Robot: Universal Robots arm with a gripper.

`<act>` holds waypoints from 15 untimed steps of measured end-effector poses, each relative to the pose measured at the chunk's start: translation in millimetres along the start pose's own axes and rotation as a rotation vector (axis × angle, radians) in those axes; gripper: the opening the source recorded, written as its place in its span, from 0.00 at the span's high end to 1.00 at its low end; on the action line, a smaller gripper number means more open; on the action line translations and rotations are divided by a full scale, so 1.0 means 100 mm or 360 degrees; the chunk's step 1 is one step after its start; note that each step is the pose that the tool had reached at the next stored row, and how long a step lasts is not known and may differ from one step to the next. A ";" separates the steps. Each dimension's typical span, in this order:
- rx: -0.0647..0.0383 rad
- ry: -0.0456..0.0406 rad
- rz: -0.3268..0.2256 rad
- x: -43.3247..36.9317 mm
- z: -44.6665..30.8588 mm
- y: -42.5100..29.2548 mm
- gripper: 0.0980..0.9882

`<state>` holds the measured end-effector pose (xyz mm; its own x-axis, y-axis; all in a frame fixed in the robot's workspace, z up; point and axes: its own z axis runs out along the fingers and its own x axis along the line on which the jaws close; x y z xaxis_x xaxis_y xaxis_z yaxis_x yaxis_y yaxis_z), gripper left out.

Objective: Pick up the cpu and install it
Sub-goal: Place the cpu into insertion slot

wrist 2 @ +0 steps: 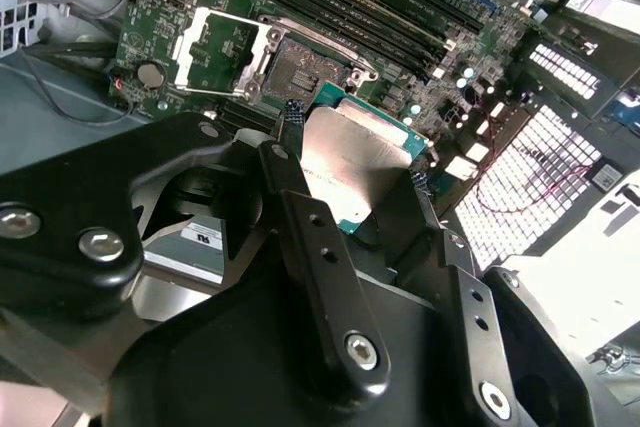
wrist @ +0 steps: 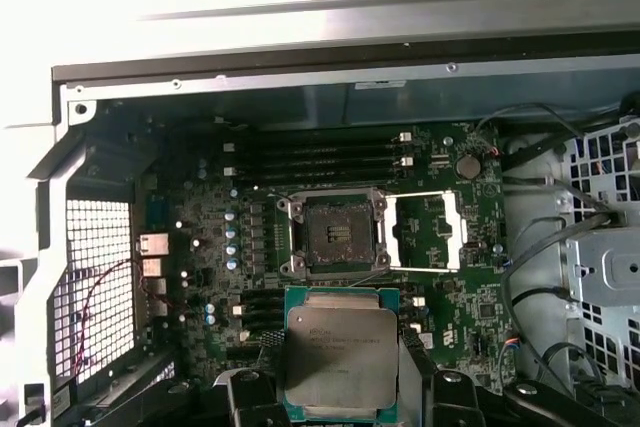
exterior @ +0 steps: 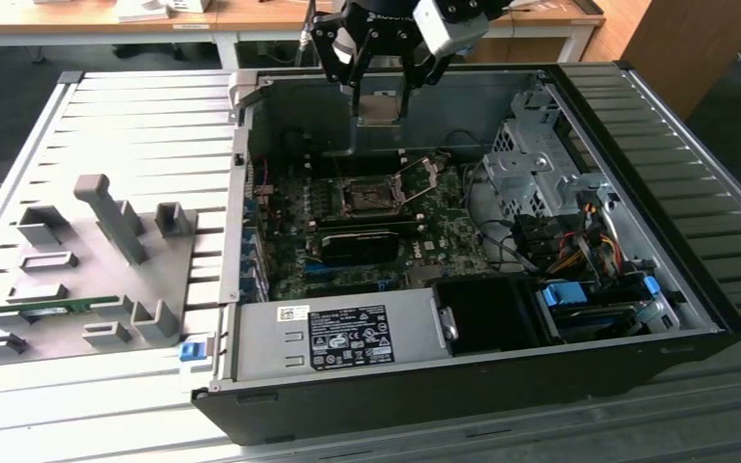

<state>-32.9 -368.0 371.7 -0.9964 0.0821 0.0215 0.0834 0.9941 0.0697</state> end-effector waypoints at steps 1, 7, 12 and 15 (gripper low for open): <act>0.0000 0.0000 0.0002 0.000 0.000 0.000 0.51; 0.0000 -0.0001 0.0016 0.000 0.002 0.000 0.51; -0.0001 -0.0002 0.0028 0.000 0.004 0.000 0.51; -0.0001 -0.0002 0.0034 0.000 0.004 0.000 0.51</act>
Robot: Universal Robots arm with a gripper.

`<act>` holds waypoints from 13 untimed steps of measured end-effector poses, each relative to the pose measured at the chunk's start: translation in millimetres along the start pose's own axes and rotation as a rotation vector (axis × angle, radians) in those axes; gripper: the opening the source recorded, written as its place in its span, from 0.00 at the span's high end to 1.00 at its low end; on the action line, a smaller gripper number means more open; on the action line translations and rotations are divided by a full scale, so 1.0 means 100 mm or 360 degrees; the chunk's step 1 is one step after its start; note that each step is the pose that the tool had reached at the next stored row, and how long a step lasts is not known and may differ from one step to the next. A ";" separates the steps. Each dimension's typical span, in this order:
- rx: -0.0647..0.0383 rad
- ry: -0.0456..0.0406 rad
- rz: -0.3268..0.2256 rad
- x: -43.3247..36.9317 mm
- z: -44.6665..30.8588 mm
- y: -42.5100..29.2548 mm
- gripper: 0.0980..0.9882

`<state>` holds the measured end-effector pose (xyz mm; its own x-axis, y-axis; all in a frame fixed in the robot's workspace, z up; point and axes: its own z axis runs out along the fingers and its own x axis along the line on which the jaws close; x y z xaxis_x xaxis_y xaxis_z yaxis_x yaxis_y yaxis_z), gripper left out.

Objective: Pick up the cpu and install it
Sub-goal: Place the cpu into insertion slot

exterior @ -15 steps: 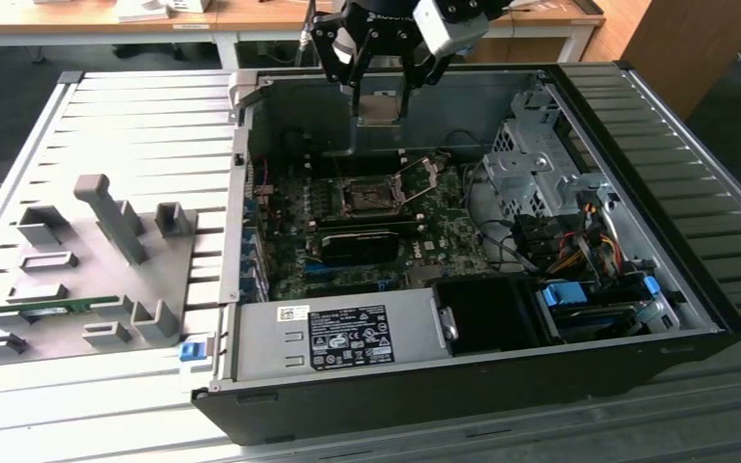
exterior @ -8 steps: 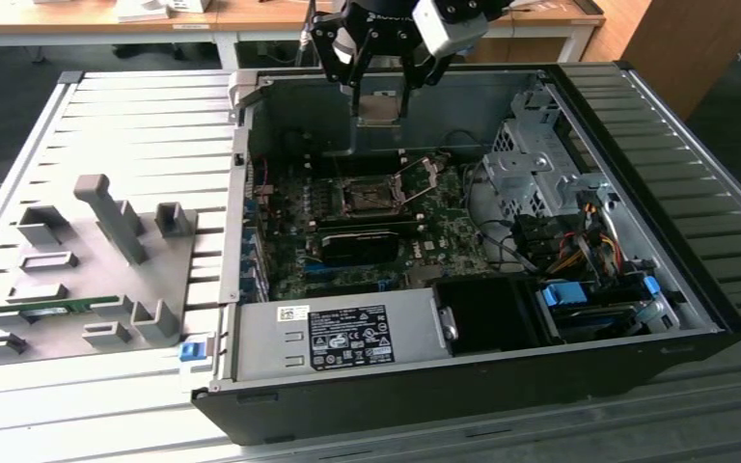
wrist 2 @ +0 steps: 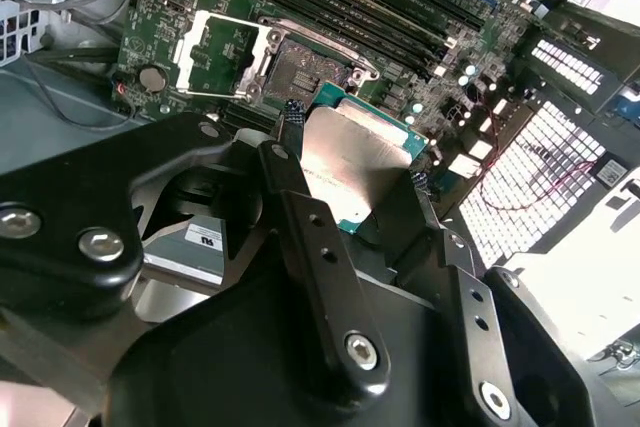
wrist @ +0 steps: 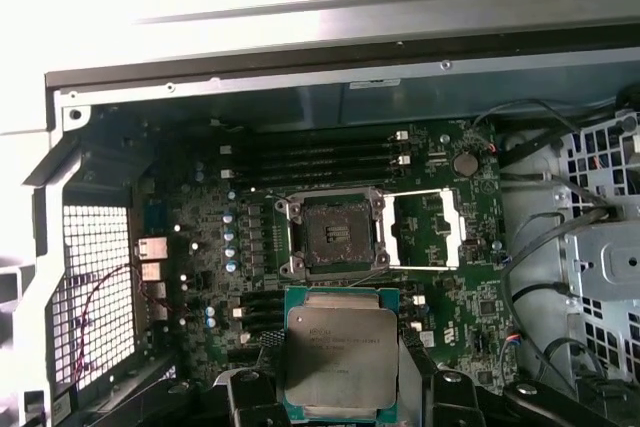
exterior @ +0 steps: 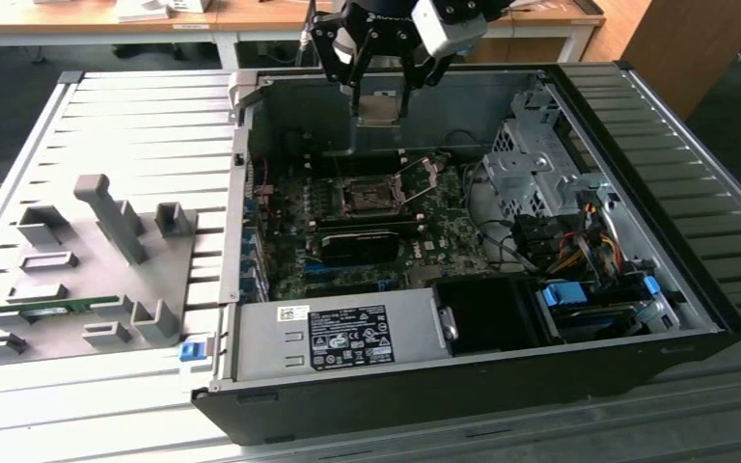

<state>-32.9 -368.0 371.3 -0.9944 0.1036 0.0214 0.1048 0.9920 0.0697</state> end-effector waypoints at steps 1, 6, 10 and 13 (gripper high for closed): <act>0.0000 0.0000 0.0002 0.000 0.000 0.000 0.51; 0.0000 -0.0001 0.0012 0.000 0.001 0.000 0.51; 0.0000 -0.0001 0.0021 0.000 0.002 0.000 0.51; -0.0001 -0.0002 0.0028 0.000 0.003 0.000 0.51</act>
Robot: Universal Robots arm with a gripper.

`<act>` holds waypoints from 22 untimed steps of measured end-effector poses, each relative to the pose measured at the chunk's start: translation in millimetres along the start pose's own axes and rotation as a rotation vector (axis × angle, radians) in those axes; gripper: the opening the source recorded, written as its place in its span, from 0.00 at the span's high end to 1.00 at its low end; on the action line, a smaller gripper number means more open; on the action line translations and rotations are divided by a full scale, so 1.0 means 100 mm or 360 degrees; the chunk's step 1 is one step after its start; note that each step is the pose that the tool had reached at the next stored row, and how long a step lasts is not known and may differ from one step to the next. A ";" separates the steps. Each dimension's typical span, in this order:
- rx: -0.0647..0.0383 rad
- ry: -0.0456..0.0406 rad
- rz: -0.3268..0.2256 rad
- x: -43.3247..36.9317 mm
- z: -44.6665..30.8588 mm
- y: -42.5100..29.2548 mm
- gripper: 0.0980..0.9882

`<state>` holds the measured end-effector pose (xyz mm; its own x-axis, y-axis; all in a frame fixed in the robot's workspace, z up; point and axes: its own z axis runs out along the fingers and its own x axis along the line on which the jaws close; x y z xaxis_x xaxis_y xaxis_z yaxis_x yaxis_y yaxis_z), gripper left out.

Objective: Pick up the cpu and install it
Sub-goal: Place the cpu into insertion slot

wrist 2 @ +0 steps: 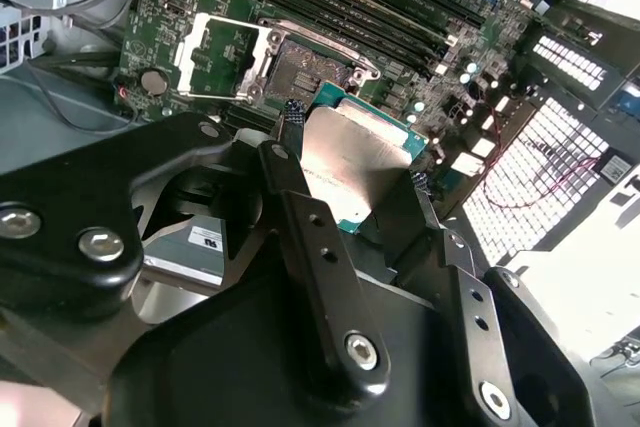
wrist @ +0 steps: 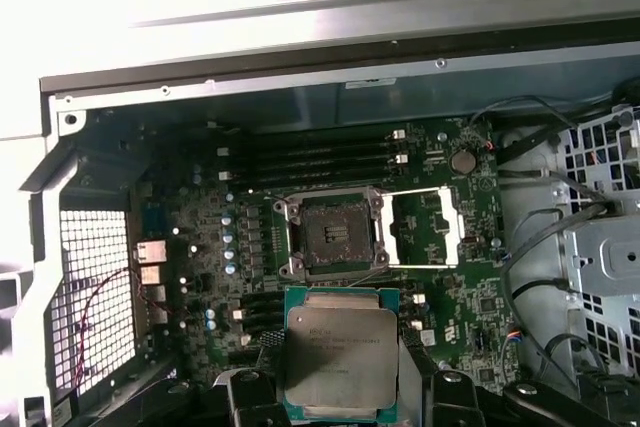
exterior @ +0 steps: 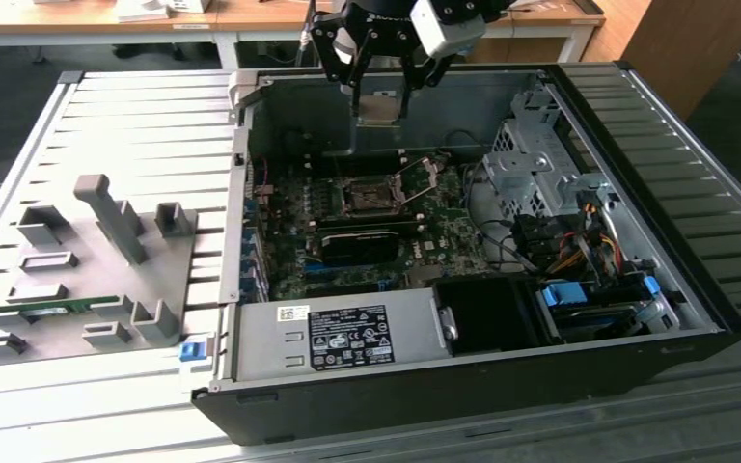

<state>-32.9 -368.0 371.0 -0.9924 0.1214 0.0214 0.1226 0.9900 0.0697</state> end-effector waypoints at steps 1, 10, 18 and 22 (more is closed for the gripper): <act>0.0000 0.0000 0.0003 0.000 0.000 0.000 0.51; -0.0001 -0.0004 0.0055 0.000 0.003 0.000 0.51; -0.0004 -0.0014 0.0202 0.000 0.008 0.000 0.51; -0.0006 -0.0022 0.0312 0.000 0.012 -0.001 0.51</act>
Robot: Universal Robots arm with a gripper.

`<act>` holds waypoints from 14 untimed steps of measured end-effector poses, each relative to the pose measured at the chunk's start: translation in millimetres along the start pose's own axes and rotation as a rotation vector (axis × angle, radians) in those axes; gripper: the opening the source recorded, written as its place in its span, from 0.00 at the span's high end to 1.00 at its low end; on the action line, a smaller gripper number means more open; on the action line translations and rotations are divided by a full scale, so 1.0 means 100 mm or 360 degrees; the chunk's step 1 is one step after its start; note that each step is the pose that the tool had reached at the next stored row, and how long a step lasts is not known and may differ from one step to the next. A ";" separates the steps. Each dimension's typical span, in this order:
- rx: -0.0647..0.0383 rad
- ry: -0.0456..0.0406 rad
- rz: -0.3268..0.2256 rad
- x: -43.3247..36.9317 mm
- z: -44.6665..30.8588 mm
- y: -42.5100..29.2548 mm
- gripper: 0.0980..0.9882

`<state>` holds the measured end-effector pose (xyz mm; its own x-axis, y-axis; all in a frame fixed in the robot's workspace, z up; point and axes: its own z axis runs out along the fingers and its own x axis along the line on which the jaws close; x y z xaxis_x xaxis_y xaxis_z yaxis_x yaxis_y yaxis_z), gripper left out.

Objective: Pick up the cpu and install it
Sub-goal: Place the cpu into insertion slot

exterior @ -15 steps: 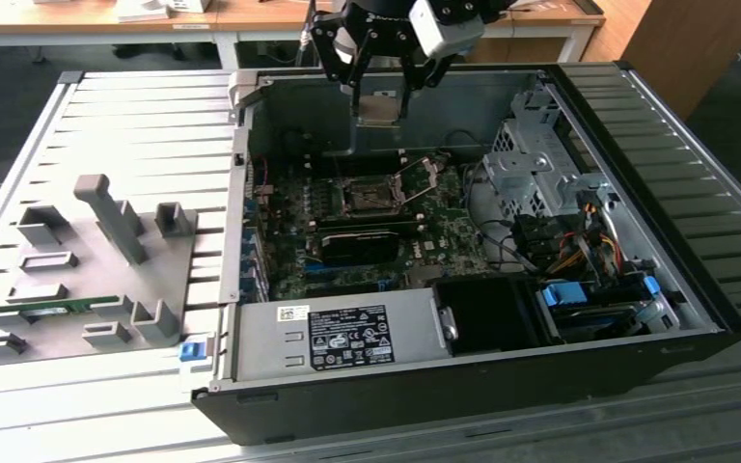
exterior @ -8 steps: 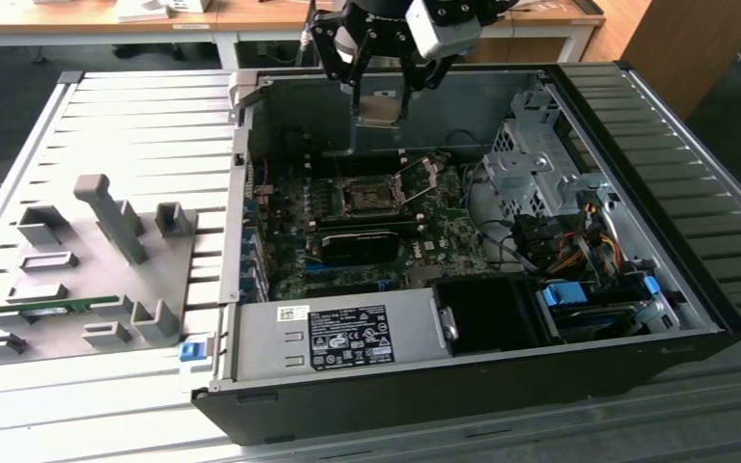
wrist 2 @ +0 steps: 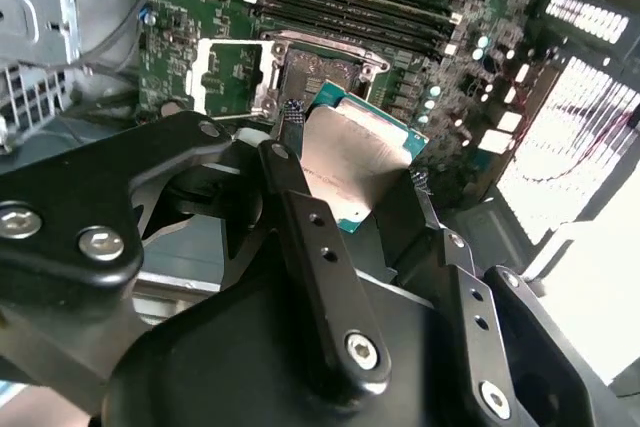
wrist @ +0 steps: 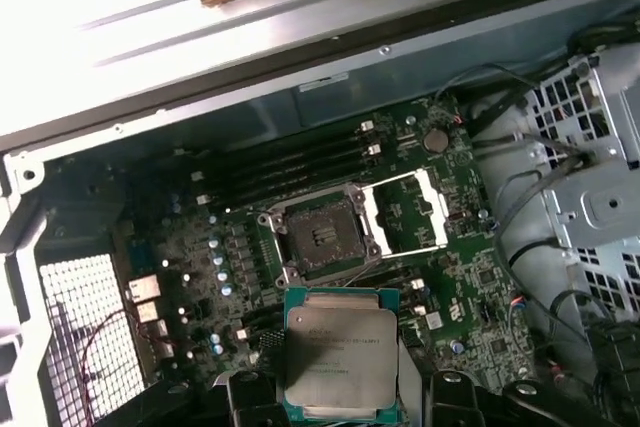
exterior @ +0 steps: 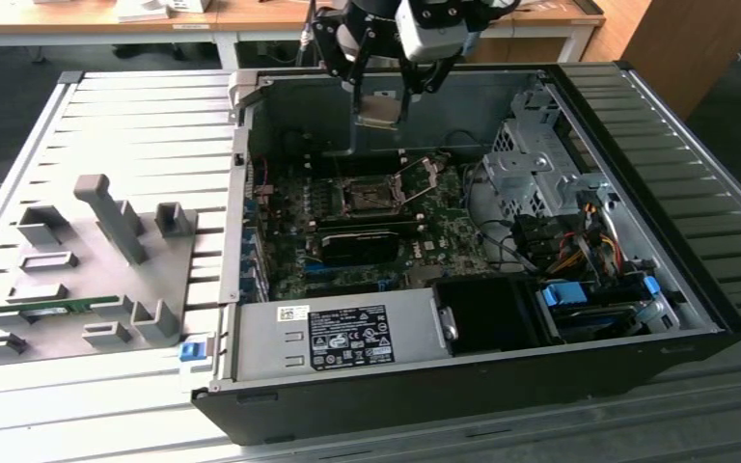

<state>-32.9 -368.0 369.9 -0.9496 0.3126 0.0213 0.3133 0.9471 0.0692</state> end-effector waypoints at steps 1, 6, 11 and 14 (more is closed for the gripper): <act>-0.0001 -0.0002 0.0029 0.000 0.001 0.000 0.51; -0.0004 -0.0012 0.0170 0.000 0.008 0.000 0.51; -0.0007 -0.0021 0.0309 0.000 0.015 -0.001 0.51; -0.0008 -0.0027 0.0391 0.000 0.020 -0.001 0.51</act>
<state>-32.9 -368.0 367.9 -0.8449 0.5345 0.0213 0.5346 0.8422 0.0692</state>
